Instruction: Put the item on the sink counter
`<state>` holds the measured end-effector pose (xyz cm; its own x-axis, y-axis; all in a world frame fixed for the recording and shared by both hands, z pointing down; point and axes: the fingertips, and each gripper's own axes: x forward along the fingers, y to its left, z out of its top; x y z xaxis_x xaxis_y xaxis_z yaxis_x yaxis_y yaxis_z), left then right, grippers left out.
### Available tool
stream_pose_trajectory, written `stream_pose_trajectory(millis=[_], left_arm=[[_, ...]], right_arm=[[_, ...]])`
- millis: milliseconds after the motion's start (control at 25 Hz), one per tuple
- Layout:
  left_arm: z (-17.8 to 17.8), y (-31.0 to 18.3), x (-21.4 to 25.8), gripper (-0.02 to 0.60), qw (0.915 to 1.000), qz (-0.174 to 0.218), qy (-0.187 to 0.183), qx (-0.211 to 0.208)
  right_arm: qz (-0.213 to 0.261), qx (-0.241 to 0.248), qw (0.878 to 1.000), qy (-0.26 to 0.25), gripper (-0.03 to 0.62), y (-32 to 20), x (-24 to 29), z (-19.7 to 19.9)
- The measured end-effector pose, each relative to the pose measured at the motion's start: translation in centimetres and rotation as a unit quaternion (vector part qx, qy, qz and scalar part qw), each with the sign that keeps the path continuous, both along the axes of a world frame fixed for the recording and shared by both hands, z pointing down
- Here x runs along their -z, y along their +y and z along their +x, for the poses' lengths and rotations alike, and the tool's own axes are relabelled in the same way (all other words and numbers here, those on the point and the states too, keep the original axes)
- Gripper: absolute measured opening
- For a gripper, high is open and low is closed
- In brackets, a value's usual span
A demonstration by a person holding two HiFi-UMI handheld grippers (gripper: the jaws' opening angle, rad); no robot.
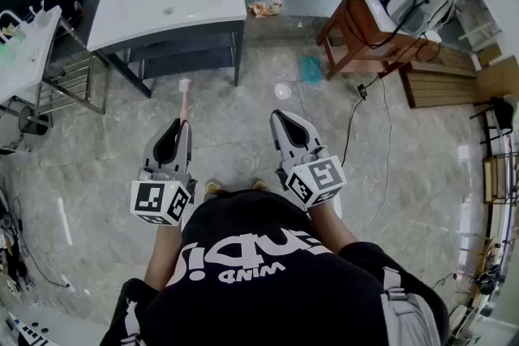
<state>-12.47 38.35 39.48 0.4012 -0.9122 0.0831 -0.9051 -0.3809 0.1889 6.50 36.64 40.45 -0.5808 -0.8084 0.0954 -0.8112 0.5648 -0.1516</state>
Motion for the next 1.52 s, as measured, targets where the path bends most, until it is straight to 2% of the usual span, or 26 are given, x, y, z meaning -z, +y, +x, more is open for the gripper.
stream_pose_trajectory(millis=[360,960,1360,1520], left_arm=[[-1.3,-1.1,-0.5,0.063,0.9999,-0.002,0.001,-0.01],[-6.5,-2.1,-0.8,0.063,0.9982,0.003,-0.005,-0.06],[-8.7,-4.2,-0.9,0.063,0.9982,0.007,-0.005,-0.059],[-8.7,-5.5,-0.7,0.063,0.9983,0.017,-0.006,-0.056]], right_arm=[[0.002,0.005,1.0,-0.018,0.018,-0.6,0.0,-1.7],[-0.003,-0.032,0.999,-0.034,0.018,1.0,-1.0,-7.8],[-0.008,-0.024,0.999,-0.038,0.018,-0.6,-1.5,-10.5],[-0.005,-0.024,0.999,-0.038,0.018,-2.2,-1.8,-10.4]])
